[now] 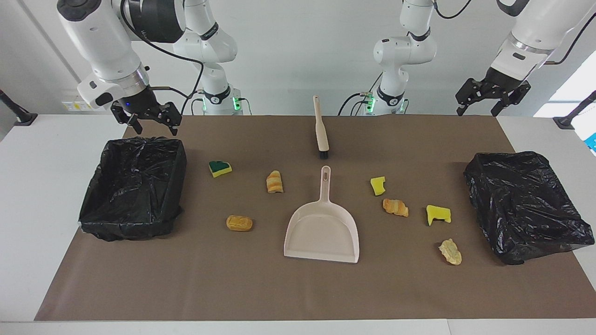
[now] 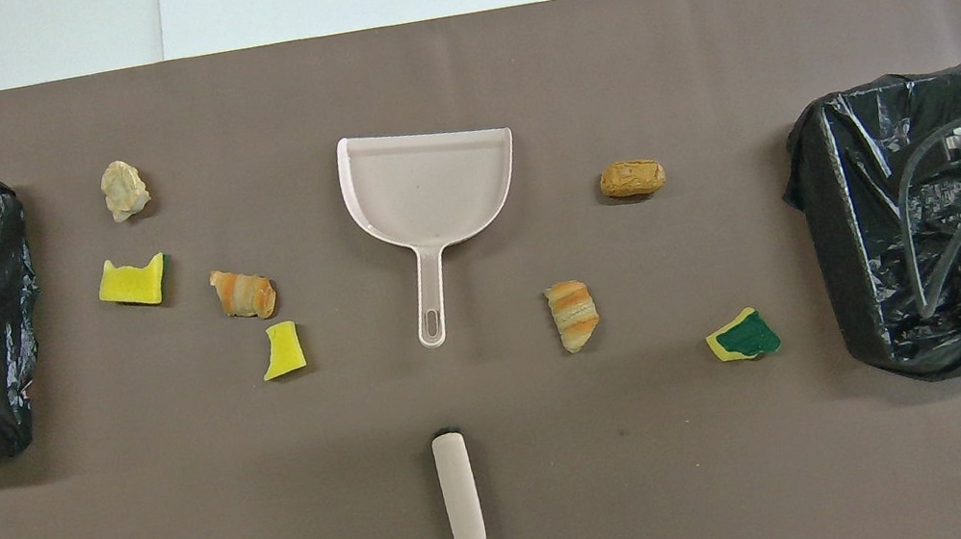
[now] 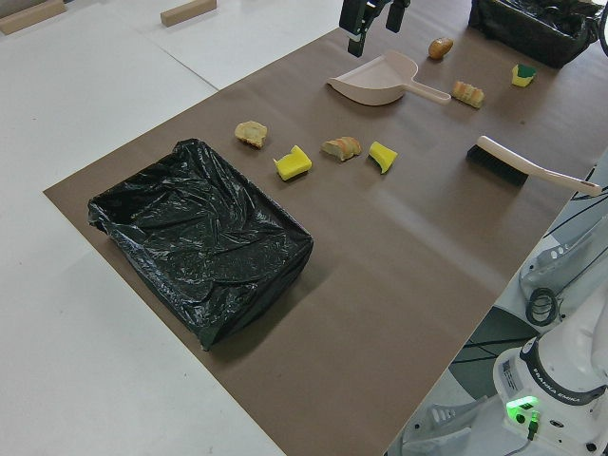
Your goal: Sweep and dump trash in bin
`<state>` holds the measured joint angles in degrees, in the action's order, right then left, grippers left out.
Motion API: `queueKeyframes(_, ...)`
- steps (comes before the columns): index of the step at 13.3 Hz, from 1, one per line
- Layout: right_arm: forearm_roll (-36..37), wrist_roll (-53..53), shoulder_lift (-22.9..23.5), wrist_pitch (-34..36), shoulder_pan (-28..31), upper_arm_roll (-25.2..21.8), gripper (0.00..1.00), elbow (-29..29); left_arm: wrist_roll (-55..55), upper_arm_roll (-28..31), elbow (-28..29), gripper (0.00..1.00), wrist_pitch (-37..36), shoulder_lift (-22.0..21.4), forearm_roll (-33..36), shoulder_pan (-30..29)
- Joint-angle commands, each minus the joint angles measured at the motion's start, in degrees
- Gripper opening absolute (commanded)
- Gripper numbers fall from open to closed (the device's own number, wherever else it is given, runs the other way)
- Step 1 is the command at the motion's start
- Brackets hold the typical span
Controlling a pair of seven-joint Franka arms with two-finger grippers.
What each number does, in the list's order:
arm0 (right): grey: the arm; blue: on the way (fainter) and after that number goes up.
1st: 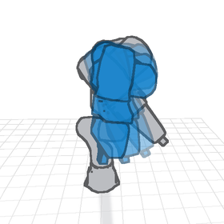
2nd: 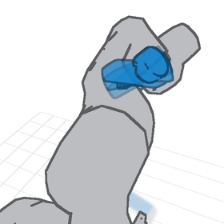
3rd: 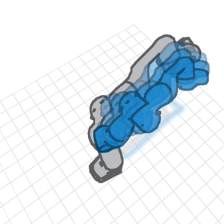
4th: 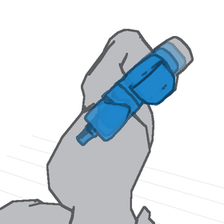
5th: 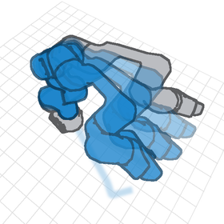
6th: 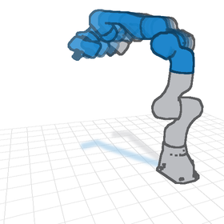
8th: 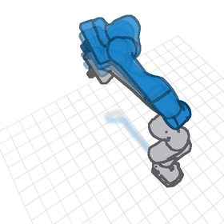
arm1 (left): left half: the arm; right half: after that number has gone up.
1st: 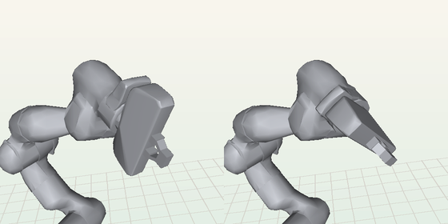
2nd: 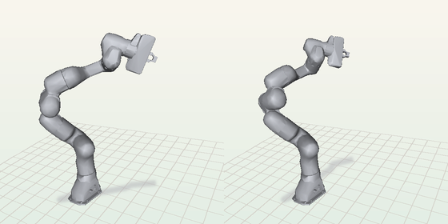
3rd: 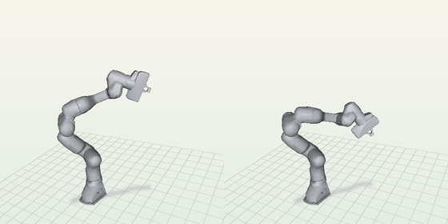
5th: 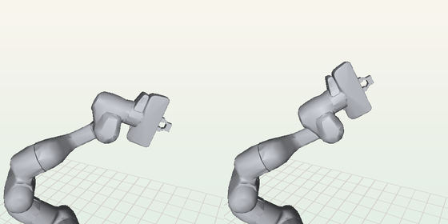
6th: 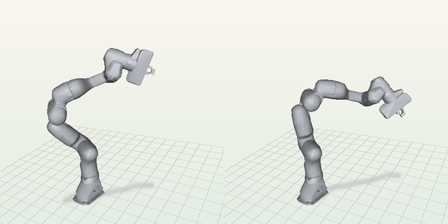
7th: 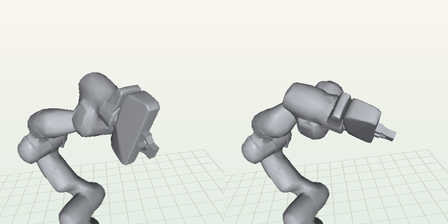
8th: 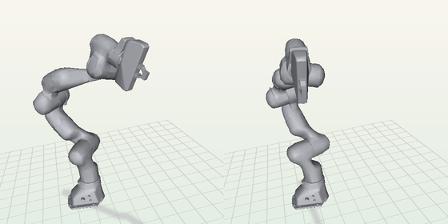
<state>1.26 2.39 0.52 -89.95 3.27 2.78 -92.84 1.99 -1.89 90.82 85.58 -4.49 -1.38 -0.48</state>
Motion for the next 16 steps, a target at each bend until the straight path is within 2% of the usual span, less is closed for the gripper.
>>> queueKeyframes(1,-1.17,-1.16,-0.96,-0.05,0.42,0.2,1.0,-0.85,0.21,0.05,-0.65,1.0,-1.21,-0.17,0.94,0.04)
queueKeyframes(4,-1.17,-0.99,-0.95,-0.05,0.42,0.2,1.0,-0.85,-0.49,0.05,-0.47,1.0,-2.17,-0.35,0.77,-0.04)
queueKeyframes(6,-1.17,-1.08,-0.95,-0.14,0.51,0.2,1.0,-0.76,-2.33,-0.56,1.62,1.0,-1.57,-1.48,0.07,0.48)
queueKeyframes(8,-1.0,-1.51,-1.13,-0.14,0.34,0.2,1.0,-1.11,-5.92,-2.31,6.01,1.0,-1.47,-3.85,-1.42,0.92)
queueKeyframes(11,-1.0,-1.69,-0.52,-1.02,-0.27,0.29,1.0,-0.94,-8.75,-6.26,15.49,1.0,0.01,-10.43,-5.9,0.92)
queueKeyframes(13,-0.21,-1.78,1.58,-1.11,-0.89,0.29,1.0,-0.76,-11.55,-9.78,21.03,1.0,2.47,-14.22,-7.66,0.92)
queueKeyframes(16,-0.03,-1.69,5.01,-1.37,-1.77,0.73,1.0,0.02,-16.64,-16.54,26.41,1.0,4.93,-16.86,-11.52,0.92)
